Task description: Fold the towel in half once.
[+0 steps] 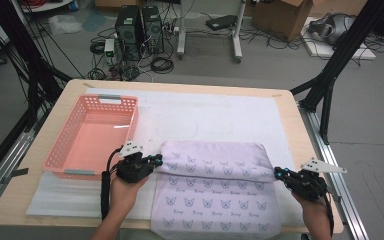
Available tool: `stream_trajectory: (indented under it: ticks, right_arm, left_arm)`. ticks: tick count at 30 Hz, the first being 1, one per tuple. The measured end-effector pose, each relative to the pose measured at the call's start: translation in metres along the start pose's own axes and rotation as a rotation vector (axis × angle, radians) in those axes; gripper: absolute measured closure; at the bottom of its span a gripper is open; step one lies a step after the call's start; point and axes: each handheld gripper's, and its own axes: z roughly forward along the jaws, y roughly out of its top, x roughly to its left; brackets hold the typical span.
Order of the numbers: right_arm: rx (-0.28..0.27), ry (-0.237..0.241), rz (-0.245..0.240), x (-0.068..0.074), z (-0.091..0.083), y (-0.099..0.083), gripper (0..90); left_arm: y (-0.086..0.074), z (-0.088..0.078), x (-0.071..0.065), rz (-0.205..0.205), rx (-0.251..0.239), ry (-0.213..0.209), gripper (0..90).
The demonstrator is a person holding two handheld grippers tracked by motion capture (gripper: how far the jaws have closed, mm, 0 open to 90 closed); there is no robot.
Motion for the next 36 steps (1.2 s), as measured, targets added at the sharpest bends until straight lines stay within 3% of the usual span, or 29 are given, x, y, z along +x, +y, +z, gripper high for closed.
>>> stream_trajectory:
  ticks: [8,10,11,12,14,16,22,24,25,27,28,29,33,36]
  right_arm:
    - [0.037,0.014,0.025,0.011,-0.013,-0.027,87.9]
    - [0.057,0.015,0.039,0.011,-0.012,-0.028,83.6]
    - [0.063,-0.006,0.040,0.011,-0.011,-0.027,74.2]
    - [0.057,-0.030,0.037,0.010,-0.010,-0.025,68.4]
    - [0.039,-0.033,0.063,0.007,-0.008,-0.017,63.6]
    - [0.051,-0.039,0.056,0.004,0.001,-0.007,61.4]
    - [0.167,-0.073,0.025,-0.003,0.045,0.013,53.7]
    - [0.195,-0.091,0.024,-0.006,0.055,0.014,54.5]
    - [0.209,-0.101,0.033,-0.008,0.059,0.014,58.4]
    - [0.217,-0.099,0.025,-0.010,0.062,0.013,74.7]
    - [0.213,-0.075,0.027,-0.011,0.061,0.013,86.3]
    - [0.205,-0.076,0.018,-0.011,0.060,0.013,86.7]
    - [0.166,-0.068,0.005,-0.008,0.049,0.013,87.2]
    - [0.124,-0.061,0.007,-0.004,0.036,0.013,87.2]
  left_arm:
    - [-0.030,-0.014,-0.010,0.001,0.044,-0.059,84.6]
    - [-0.031,-0.010,-0.009,-0.003,0.044,-0.060,68.2]
    - [-0.029,-0.008,-0.008,-0.007,0.051,-0.059,57.6]
    - [-0.027,-0.005,-0.007,-0.015,0.056,-0.060,52.9]
    - [-0.020,0.003,-0.006,-0.013,0.063,-0.045,47.4]
    - [-0.013,0.012,-0.004,-0.030,0.060,-0.028,45.6]
    - [-0.004,0.045,0.009,-0.075,0.116,-0.008,44.1]
    - [-0.006,0.053,0.011,-0.077,0.143,-0.006,46.9]
    - [-0.006,0.054,0.011,-0.059,0.139,0.001,52.3]
    - [-0.007,0.055,0.010,-0.035,0.152,0.011,72.1]
    - [-0.008,0.054,0.009,-0.023,0.150,0.026,79.9]
    - [-0.007,0.052,0.009,-0.021,0.133,0.029,85.6]
    - [-0.002,0.038,0.006,-0.027,0.043,0.014,86.9]
    - [0.001,0.029,0.002,-0.024,0.018,-0.006,87.0]
